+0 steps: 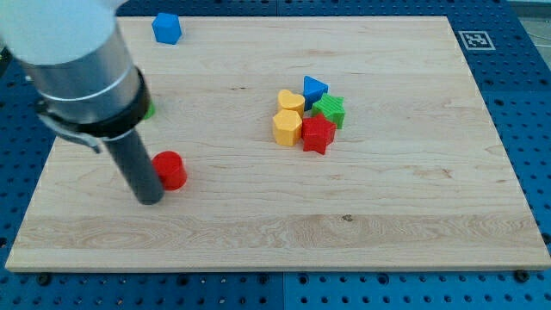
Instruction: Place red circle to parallel left of red star
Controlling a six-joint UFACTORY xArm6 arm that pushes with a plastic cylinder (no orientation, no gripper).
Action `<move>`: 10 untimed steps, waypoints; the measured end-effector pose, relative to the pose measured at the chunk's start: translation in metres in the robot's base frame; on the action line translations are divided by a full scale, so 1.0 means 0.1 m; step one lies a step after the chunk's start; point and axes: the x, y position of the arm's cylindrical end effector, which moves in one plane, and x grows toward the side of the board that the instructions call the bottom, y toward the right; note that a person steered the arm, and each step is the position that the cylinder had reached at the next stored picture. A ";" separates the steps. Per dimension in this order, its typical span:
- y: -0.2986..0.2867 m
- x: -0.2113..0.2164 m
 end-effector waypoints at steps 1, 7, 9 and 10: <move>0.01 0.00; 0.04 -0.87; 0.25 -0.67; 0.26 -0.50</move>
